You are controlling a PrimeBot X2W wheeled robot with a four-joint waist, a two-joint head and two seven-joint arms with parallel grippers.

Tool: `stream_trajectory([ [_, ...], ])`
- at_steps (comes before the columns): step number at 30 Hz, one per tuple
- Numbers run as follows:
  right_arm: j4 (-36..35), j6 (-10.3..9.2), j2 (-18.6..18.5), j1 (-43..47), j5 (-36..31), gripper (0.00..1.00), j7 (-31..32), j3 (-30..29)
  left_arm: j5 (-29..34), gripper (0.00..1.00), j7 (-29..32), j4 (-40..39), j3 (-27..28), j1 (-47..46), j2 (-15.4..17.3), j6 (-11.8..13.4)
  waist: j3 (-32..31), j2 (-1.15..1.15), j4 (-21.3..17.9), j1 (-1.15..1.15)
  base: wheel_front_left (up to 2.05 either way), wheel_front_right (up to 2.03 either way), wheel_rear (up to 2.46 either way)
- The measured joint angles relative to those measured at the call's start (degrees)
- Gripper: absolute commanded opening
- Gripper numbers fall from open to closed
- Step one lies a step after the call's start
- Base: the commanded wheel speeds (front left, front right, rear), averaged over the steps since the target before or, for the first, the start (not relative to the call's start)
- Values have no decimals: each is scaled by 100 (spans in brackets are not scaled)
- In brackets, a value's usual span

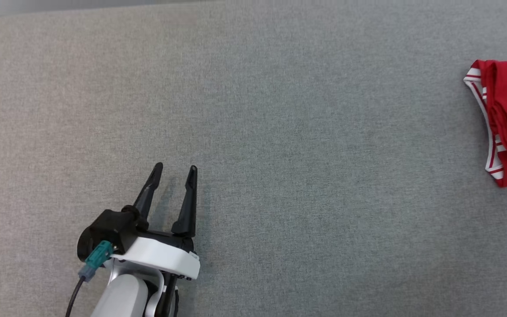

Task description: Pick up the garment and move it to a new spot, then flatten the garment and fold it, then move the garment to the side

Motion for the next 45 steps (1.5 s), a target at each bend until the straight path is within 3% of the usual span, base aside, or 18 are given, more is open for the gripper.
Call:
stream_trajectory([
  [6, -3, 0, 456, 73, 565, 100, -653, 225, -11, 100, 0, -10, 291, -27, 16, 100, -392, 0, -48, 0, 0, 0, 0],
  [14, -480, 0, 1096, 854, 1189, 100, -1426, 633, -172, 100, 48, 311, 453, 65, 11, 283, -1021, 0, -65, 0, 0, 0, 0],
  [19, -1217, -1, 1507, 1618, 1448, 100, -1636, 732, -100, 100, 69, 454, 416, 162, 75, 393, -1378, 0, -66, 0, 0, 0, 0],
  [26, -2989, 0, 2182, 3395, 1507, 100, -1708, 818, 114, 100, 67, 432, 326, 562, 163, 675, -1803, 0, -6, 0, 0, 0, 0],
  [33, -4221, -1, 2334, 4633, 1458, 100, -1668, 681, 209, 100, 49, 233, 221, 909, 175, 749, -1962, 0, 116, 0, 0, 0, 0],
  [37, -4803, -1, 2345, 5188, 1950, 100, -1570, 1005, 216, 100, 43, 42, 147, 1078, 163, 801, -2010, 0, 189, 0, 0, 0, 0],
  [45, -5136, -1, 2350, 5568, 2304, 100, -1446, 1209, 199, 100, 138, -85, 115, 1188, 148, 934, -2038, 0, 248, 0, 0, 0, 0],
])
